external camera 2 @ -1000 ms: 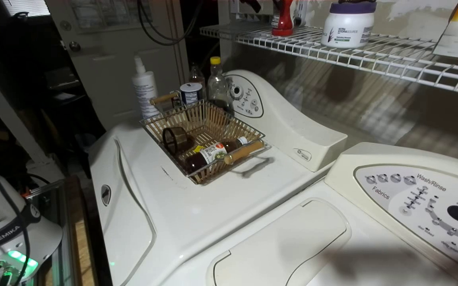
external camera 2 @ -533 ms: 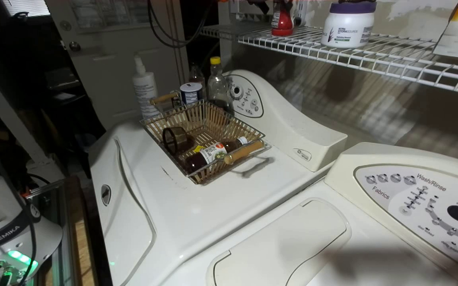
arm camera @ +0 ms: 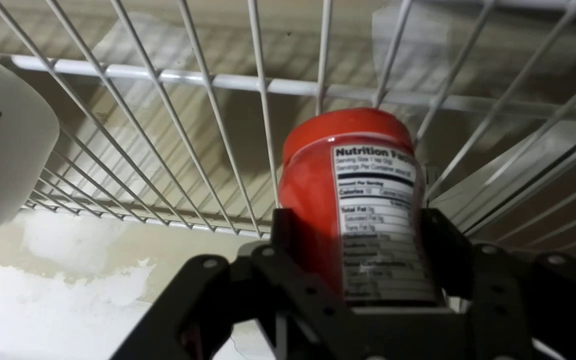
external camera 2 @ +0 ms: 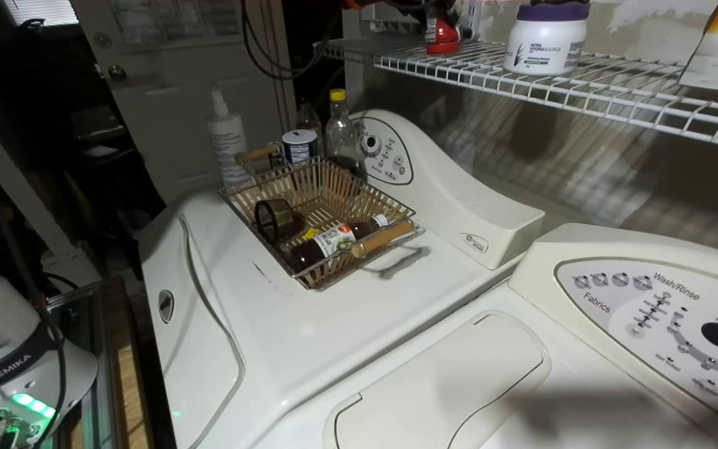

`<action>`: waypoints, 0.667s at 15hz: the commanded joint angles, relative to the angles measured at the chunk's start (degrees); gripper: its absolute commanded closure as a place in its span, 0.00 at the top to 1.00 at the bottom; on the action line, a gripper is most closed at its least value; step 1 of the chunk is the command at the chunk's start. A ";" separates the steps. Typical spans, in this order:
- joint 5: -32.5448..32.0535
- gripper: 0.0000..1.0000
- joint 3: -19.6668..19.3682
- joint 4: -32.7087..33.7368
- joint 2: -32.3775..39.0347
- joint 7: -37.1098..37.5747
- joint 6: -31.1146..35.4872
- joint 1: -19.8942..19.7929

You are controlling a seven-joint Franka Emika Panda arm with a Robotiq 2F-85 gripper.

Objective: Place the red container on the bottom shelf upright.

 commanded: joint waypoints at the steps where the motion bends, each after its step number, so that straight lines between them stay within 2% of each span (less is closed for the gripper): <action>1: -2.87 0.41 -1.53 2.83 1.80 -1.34 -0.09 1.52; 3: -5.83 0.37 -2.12 2.79 1.70 -2.64 0.41 2.28; 10: -18.52 0.37 -3.28 2.20 1.16 -10.53 0.44 4.70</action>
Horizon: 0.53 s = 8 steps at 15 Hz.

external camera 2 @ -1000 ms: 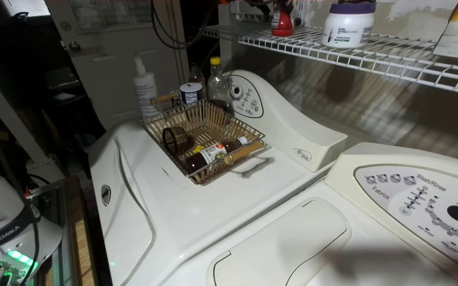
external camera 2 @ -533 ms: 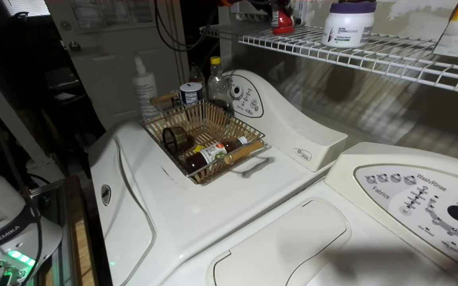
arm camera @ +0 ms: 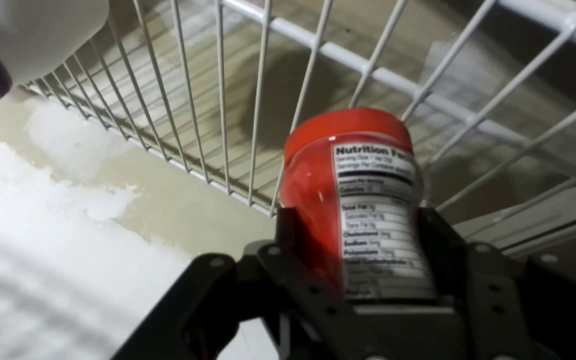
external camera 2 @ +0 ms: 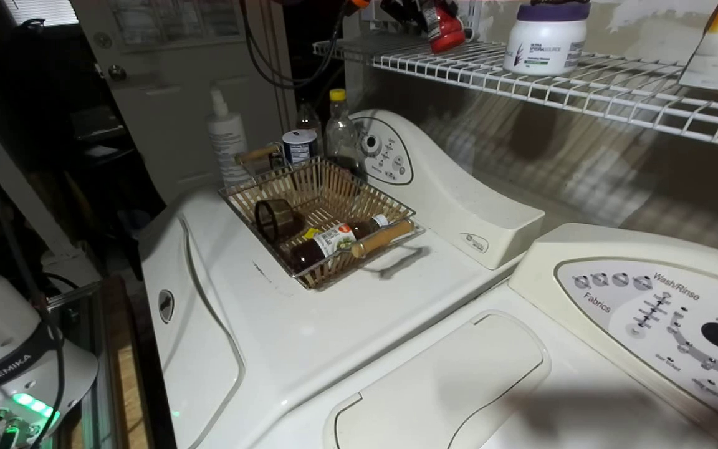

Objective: Place the red container on the bottom shelf upright.

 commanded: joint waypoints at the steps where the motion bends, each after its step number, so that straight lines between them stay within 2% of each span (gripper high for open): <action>1: -5.73 0.37 -0.86 1.63 0.74 -5.47 0.10 1.32; 8: -12.61 0.37 0.34 -0.16 -0.06 -19.27 -2.15 1.14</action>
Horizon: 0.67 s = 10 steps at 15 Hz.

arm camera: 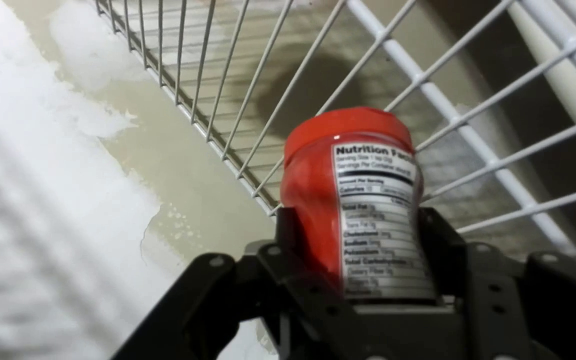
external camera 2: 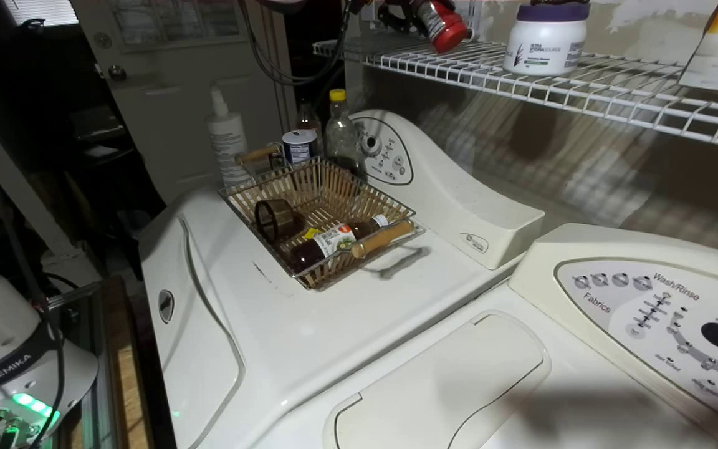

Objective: Place the red container on the bottom shelf upright.

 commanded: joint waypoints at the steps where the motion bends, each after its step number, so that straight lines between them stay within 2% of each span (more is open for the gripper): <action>1: -3.49 0.37 0.80 -0.36 -0.18 -7.74 -1.83 -0.17; 2: -3.24 0.37 1.31 -0.66 -0.33 -10.14 -2.61 -0.40; 3: -3.10 0.43 1.61 -0.72 -0.33 -11.97 -2.95 -0.54; 4: -3.13 0.59 1.78 -0.69 -0.33 -13.77 -3.26 -0.62; 5: -2.91 0.87 1.96 -0.53 -0.28 -15.13 -3.36 -0.70; 6: -2.56 0.88 2.22 -0.38 -0.29 -16.62 -4.18 -0.79; 8: -2.11 0.99 2.57 -0.02 -0.26 -18.72 -4.70 -0.85; 10: -1.72 1.00 2.96 0.28 -0.22 -20.27 -5.66 -0.84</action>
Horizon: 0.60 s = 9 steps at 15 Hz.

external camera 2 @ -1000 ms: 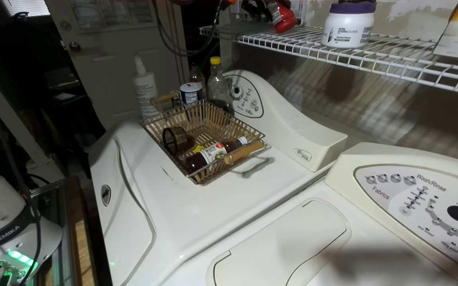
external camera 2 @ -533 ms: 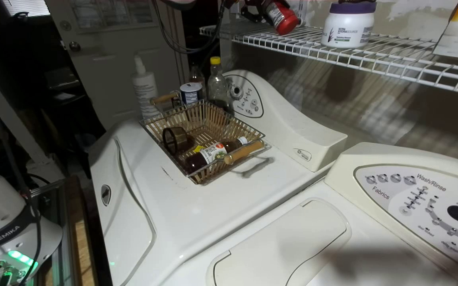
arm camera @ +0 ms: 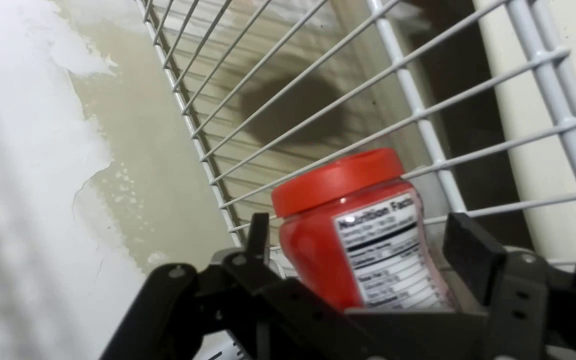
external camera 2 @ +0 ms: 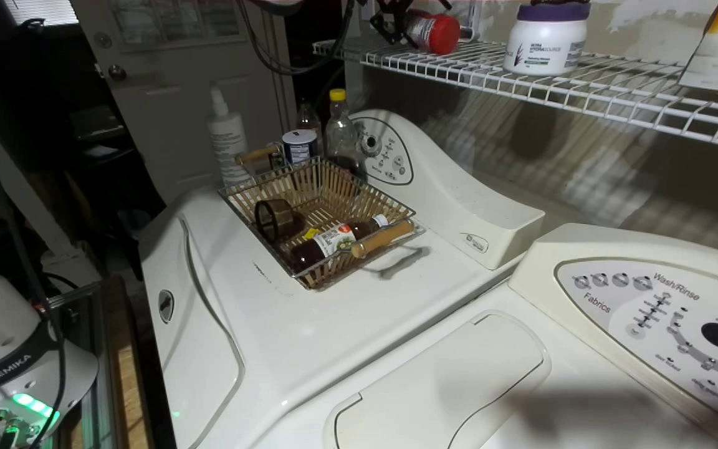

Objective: Place the red container on the bottom shelf upright.

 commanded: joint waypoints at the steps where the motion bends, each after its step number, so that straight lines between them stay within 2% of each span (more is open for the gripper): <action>1: 0.02 1.00 1.48 0.65 -0.20 -3.63 -2.42 -0.59; 6: 1.43 1.00 2.20 1.70 -0.83 -6.66 -4.69 -0.87; 9: 3.25 1.00 2.23 4.47 -1.32 -5.01 -5.78 -1.11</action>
